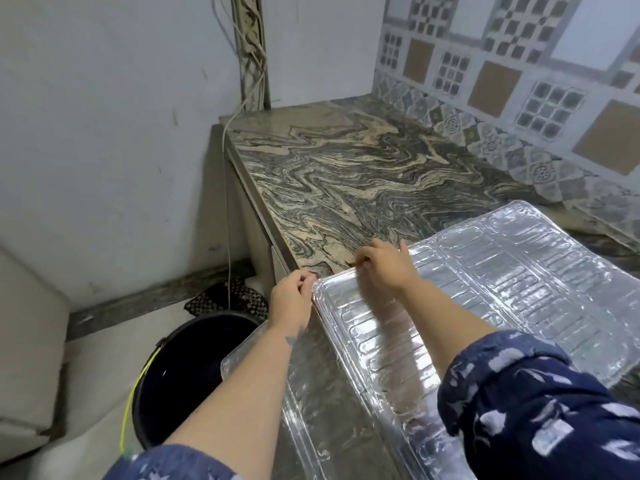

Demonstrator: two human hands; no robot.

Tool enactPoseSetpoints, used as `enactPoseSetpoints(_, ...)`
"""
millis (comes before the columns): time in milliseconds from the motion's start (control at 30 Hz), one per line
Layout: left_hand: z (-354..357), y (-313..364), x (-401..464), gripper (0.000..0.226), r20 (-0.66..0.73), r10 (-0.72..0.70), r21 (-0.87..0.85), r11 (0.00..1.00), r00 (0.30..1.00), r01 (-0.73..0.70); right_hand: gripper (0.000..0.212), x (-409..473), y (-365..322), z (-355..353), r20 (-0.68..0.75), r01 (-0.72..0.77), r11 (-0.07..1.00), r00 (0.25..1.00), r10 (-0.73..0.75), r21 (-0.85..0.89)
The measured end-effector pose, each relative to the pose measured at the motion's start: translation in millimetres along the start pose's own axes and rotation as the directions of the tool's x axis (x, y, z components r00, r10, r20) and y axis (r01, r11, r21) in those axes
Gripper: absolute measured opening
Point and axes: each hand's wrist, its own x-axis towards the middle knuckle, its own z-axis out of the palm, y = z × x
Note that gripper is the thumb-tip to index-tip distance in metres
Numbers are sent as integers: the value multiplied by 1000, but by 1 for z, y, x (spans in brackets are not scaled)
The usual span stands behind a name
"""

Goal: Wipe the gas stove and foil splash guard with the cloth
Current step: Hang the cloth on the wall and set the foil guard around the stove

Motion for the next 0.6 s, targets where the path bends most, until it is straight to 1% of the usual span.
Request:
enactPoseSetpoints(100,-8,7,-3,20,49,10,-6,1000,999,-10,26,1,1,-10,23,29,997,999,-30,69)
enactPoseSetpoints(233,-25,25,2,10,47,46,-24,999,998,-45,22,6,-2,-37,25,50,985,998,-55,164)
enactPoseSetpoints(300,-38,36,8,6,58,78,38,996,995,-80,19,7,-6,-56,47,45,975,997,-56,219)
enactPoseSetpoints(367,-53,46,17,6,50,110,119,986,993,-115,14,6,-9,-78,45,70,979,996,-80,191)
enactPoseSetpoints(433,-71,55,26,5,22,155,179,971,988,-156,15,1,-7,-98,16,68,989,997,-70,128)
enactPoseSetpoints(500,-90,62,33,3,16,196,209,958,980,-195,18,-2,-2,-112,-30,28,995,999,-26,93)
enactPoseSetpoints(533,-99,65,37,4,29,219,205,954,975,-220,19,-3,0,-117,-51,20,992,999,-14,122)
enactPoseSetpoints(600,-115,70,43,14,25,276,205,939,961,-275,30,-5,-2,-124,-99,52,980,995,-33,192)
